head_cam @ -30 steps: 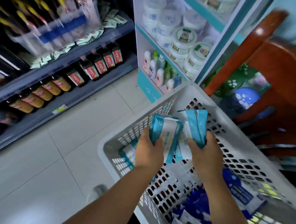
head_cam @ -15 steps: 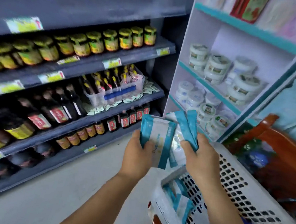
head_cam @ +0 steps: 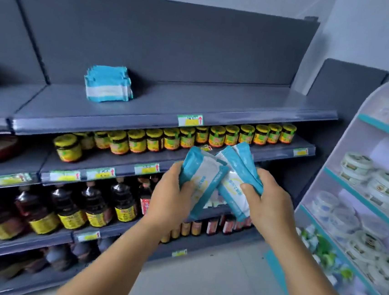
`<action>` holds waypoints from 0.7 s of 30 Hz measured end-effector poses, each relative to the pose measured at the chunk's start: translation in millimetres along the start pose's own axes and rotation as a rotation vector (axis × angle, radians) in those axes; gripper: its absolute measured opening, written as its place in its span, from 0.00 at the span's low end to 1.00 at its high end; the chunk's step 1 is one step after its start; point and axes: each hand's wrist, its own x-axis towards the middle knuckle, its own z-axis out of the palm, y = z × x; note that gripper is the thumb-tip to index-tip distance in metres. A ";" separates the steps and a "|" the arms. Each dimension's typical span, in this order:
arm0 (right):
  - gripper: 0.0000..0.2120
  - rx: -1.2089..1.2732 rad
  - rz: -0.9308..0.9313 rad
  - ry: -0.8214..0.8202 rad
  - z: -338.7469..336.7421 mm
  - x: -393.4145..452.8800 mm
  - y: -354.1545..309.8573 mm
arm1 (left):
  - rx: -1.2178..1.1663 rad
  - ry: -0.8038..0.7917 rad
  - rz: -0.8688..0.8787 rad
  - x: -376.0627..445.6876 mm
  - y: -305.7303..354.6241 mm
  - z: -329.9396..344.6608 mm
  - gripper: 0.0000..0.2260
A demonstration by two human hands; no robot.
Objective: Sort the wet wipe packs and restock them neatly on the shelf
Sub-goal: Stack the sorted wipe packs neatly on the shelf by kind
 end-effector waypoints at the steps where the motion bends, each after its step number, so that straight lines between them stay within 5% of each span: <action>1: 0.15 0.003 -0.030 -0.009 7.4 8.1 -12.3 | 0.020 0.027 0.012 6.7 -3.1 -14.1 0.12; 21: 0.16 0.009 -0.411 -0.092 162.9 240.2 -151.0 | 0.348 0.371 0.053 223.4 -54.8 -176.8 0.16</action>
